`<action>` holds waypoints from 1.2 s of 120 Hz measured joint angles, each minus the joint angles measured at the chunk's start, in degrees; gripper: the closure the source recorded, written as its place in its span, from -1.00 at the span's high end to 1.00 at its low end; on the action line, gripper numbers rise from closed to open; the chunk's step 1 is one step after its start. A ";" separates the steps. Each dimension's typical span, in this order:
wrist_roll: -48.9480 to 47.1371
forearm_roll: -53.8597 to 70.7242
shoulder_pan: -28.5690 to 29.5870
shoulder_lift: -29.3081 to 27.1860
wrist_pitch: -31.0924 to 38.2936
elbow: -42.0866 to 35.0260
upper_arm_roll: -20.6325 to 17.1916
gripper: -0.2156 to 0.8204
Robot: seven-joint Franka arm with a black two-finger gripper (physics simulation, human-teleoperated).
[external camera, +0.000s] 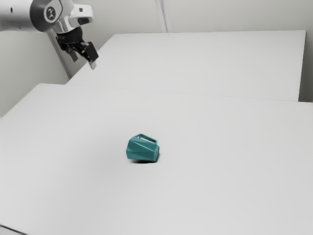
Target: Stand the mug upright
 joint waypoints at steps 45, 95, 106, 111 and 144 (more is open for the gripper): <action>0.15 0.39 0.08 -2.77 0.70 -2.15 0.09 0.54; -3.30 -0.61 -2.44 -11.40 8.68 -20.34 0.00 0.54; -4.39 -2.58 -1.89 -12.95 11.35 -24.43 -0.01 0.54; -4.84 -3.17 -1.73 -13.41 12.45 -25.72 -0.01 0.54; -7.12 -9.36 -1.24 -17.51 18.95 -35.27 0.28 0.54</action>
